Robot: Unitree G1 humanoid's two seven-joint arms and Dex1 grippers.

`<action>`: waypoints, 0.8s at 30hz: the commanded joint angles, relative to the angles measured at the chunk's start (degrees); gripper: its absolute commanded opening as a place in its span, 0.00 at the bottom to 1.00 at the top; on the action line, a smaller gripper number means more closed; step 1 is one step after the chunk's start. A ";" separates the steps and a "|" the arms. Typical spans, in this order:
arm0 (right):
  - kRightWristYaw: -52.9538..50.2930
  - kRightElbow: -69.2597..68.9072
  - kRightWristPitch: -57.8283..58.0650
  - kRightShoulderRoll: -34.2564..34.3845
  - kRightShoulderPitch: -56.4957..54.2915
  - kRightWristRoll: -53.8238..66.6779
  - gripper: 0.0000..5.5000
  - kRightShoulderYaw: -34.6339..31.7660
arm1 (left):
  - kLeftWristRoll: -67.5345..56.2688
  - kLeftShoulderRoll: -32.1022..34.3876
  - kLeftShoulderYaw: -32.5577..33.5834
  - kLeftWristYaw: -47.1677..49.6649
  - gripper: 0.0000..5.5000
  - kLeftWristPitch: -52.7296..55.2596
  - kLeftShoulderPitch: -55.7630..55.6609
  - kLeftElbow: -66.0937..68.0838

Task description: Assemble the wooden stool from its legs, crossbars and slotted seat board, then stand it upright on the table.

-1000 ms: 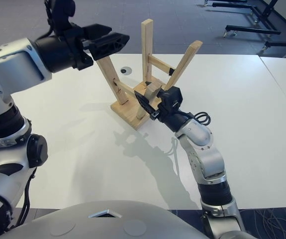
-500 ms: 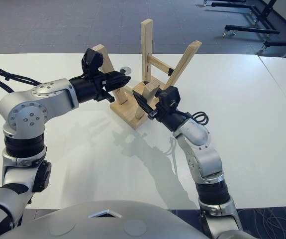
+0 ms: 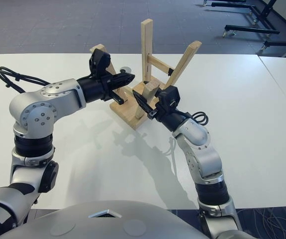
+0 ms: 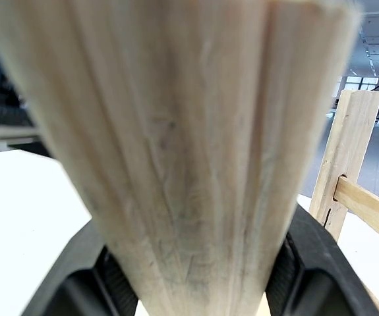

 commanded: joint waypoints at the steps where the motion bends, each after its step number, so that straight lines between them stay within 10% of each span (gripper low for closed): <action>1: 0.30 1.46 3.19 0.10 1.58 0.08 0.37 0.99 | 0.03 -1.04 2.35 0.70 0.01 0.55 -5.00 -0.28; 16: 1.12 1.74 3.48 0.56 1.11 0.36 0.37 1.49 | 14.39 5.81 -10.69 -9.19 0.01 -14.41 15.81 9.63; 24: 1.02 1.79 3.88 0.66 1.25 0.10 0.37 1.31 | 11.27 2.95 -4.92 -9.30 0.01 -10.78 11.38 4.87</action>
